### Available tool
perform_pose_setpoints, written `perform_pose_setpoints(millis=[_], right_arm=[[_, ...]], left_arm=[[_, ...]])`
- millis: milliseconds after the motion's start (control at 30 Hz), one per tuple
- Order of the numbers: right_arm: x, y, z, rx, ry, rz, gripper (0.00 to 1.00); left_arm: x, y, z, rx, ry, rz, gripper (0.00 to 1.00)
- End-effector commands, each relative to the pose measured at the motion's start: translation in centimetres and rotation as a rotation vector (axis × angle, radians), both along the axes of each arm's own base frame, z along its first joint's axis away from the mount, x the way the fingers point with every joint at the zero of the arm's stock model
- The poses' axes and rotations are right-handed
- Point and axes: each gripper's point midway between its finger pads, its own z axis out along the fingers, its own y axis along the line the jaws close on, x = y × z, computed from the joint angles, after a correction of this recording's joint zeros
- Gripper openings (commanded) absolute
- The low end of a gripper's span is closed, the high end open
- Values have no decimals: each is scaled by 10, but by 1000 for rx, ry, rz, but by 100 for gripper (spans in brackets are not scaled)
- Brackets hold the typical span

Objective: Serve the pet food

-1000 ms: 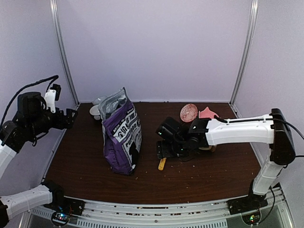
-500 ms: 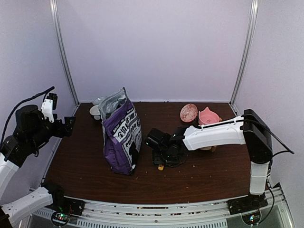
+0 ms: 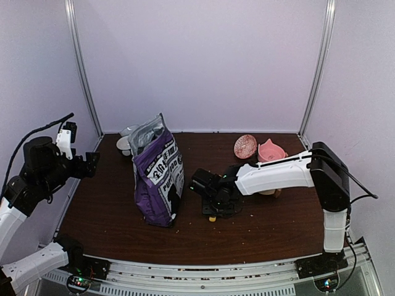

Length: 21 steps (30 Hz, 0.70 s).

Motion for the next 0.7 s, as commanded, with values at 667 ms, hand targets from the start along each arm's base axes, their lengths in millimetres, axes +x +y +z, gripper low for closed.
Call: perform_pose_setpoints(millis=[667], right_arm=[[7,-14,-10,12,-2,-36,22]], left_arm=[[6,2,8,6,-42,14,96]])
